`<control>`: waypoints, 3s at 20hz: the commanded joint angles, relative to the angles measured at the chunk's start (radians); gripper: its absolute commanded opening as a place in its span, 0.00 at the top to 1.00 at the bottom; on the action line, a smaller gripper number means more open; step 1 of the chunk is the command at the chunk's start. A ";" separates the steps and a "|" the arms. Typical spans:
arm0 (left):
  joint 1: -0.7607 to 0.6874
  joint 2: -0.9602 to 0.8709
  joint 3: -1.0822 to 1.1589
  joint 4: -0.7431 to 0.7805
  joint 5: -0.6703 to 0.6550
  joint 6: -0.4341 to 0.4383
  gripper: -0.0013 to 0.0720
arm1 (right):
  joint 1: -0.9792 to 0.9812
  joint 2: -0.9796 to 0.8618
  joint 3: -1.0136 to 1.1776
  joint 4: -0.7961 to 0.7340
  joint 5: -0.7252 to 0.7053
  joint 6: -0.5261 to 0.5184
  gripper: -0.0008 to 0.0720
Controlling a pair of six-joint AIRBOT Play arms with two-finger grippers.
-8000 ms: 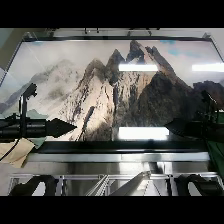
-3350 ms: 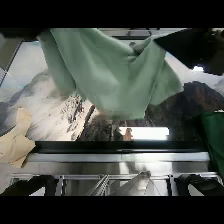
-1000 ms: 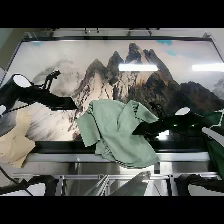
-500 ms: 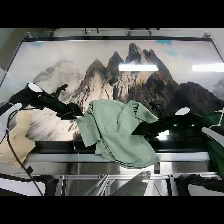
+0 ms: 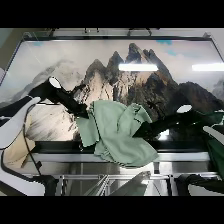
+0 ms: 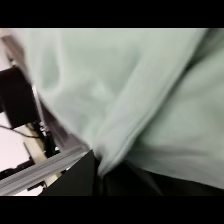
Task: Fold the shirts.
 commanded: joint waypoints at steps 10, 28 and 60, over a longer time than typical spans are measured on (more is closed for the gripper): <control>0.350 1.002 0.399 -0.317 0.162 0.019 0.95 | -0.160 0.462 0.559 1.017 0.302 -0.216 0.97; 0.192 0.659 -0.153 -0.006 0.240 0.090 0.91 | -0.154 0.093 0.438 0.135 -0.119 -0.022 0.50; 0.258 -0.185 0.252 -0.019 0.138 0.017 0.10 | 0.477 -0.394 0.380 0.275 -0.510 0.320 0.71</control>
